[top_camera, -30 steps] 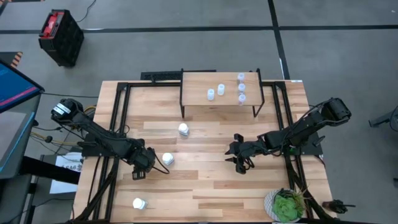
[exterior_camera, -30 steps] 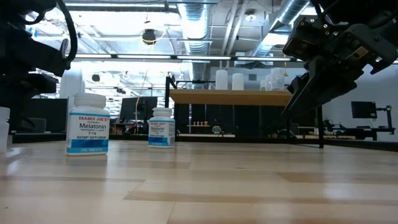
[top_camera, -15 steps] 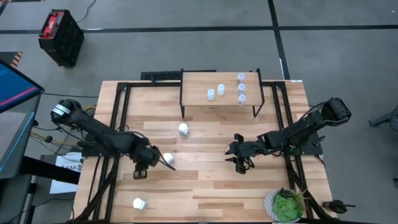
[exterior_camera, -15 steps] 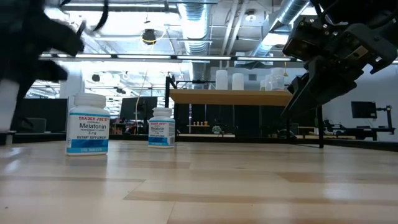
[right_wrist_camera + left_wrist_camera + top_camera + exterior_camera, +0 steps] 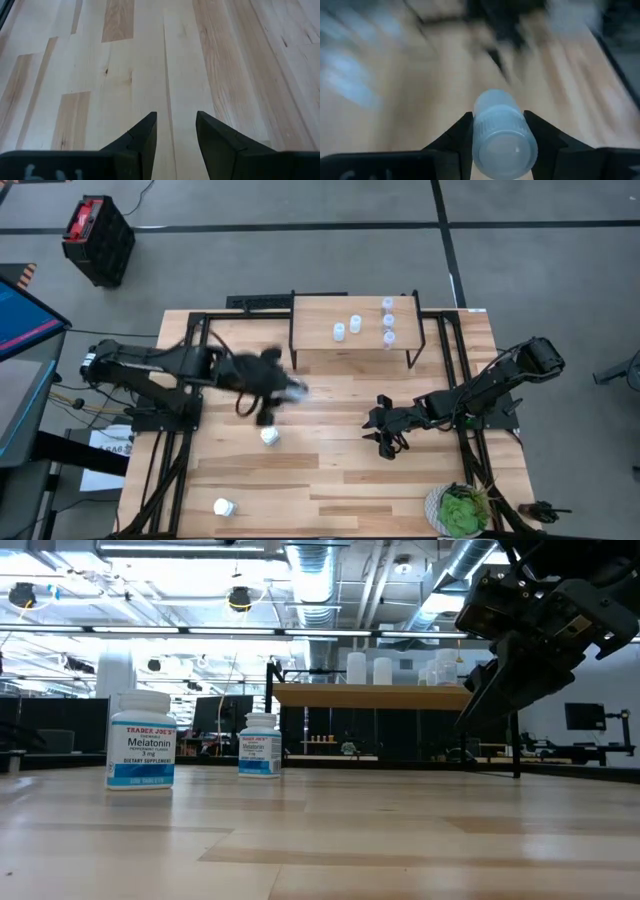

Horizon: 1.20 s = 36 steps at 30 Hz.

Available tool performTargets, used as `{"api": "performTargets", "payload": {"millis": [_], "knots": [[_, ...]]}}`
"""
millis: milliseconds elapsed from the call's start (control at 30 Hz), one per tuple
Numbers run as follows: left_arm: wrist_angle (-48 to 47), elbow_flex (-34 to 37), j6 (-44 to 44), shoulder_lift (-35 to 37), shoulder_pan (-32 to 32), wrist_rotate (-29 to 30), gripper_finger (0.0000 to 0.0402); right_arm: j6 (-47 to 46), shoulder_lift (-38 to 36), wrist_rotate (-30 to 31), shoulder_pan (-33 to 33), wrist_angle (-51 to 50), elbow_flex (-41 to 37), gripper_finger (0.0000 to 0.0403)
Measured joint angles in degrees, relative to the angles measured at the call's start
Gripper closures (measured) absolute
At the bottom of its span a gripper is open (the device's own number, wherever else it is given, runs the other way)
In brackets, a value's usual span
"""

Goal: Pick and place medicine bottles onto shelf by color
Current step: Put the translucent medicine bottle onto the middle of the shelf

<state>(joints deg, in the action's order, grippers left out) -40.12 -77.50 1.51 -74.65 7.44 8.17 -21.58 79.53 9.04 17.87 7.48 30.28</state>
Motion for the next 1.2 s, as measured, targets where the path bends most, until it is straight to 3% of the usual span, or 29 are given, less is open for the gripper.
{"api": "performTargets", "payload": {"millis": [167, 300, 433, 600, 967, 1200], "knots": [[17.8, -1.34, 5.49, -0.37, -8.26, 4.56, 0.0289, 0.0, 0.0, 0.0, -0.02, -0.55, 0.0, 0.0244], [27.59, -1.54, 3.75, -2.36, -15.59, 0.35, 0.0289, 0.0, 0.0, 0.0, 0.0, -0.84, 0.0, 0.0244], [30.92, -1.75, 3.15, -6.9, -21.57, -6.23, 0.0289, -0.08, 0.0, 0.0, -0.01, -1.71, 0.0, 0.0244], [28.48, -8.03, 2.98, -14.95, -25.6, -9.04, 0.0289, -0.9, 0.0, 0.0, -0.02, -2.53, 0.0, 0.0244], [8.6, -31.65, 3.87, -32.33, -29.49, -9.65, 0.0289, -1.07, 0.0, 0.0, 0.0, -2.49, 0.0, 0.0244], [3.08, -37.26, 3.91, -36.93, -28.6, -13.57, 0.0289, -1.05, 0.0, -0.02, 0.0, -2.7, 0.0, 0.0244]]}}
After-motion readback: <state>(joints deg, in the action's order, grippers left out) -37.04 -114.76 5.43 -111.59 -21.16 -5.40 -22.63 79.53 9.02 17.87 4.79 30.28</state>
